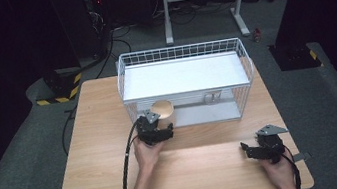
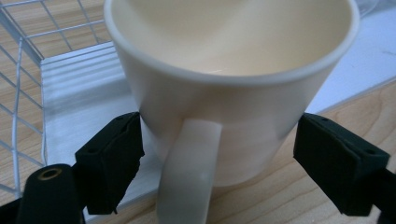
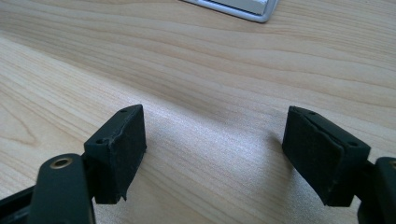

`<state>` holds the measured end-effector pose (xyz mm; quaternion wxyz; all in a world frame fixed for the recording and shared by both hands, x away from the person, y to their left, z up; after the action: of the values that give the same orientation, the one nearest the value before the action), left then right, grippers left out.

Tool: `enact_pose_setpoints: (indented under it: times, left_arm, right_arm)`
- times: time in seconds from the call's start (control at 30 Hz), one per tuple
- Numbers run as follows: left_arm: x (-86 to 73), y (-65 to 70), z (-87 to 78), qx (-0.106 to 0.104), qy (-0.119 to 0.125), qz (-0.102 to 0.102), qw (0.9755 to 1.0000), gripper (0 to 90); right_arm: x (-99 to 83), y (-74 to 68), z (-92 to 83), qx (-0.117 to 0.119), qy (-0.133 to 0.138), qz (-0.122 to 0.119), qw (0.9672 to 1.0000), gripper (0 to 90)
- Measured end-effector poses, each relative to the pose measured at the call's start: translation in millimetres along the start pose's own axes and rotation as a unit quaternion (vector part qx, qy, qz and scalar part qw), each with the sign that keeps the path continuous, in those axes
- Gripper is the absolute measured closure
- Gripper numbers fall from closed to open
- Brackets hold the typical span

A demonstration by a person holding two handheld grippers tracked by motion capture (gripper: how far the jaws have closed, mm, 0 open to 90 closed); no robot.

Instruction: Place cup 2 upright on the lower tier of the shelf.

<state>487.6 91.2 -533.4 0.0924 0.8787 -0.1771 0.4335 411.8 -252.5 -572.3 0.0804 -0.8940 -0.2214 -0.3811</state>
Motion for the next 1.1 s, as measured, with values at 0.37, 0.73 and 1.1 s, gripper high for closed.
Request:
enact_pose_setpoints:
  times: [0.37, 0.73, 1.1]
  left_arm:
    - [2.1, -1.9, 7.2, 0.021, 0.005, -0.011, 0.9997, 28.7]
    - [9.1, -3.4, 15.5, 0.044, -0.004, -0.010, 0.9990, 41.1]
    - [10.3, -6.2, 25.1, 0.043, -0.006, -0.019, 0.9989, 54.6]
  right_arm:
    - [0.0, 0.0, 0.0, 0.000, 0.000, 0.000, 1.0000, 21.7]
    - [0.0, 0.0, 0.0, 0.000, 0.000, 0.000, 1.0000, 21.6]
    - [0.0, 0.0, 0.0, 0.000, 0.000, 0.000, 1.0000, 21.6]
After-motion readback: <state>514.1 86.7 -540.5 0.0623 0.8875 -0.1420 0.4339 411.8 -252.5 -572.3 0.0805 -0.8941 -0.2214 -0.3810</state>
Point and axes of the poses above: each handheld gripper's, and its own axes: z roughly forward along the jaws, x roughly out of its top, y roughly to its right, the point moved 7 cm from there along z, roughly forward along the jaws, and after that the axes turned 1 degree about -z, right-handed, at the moved point
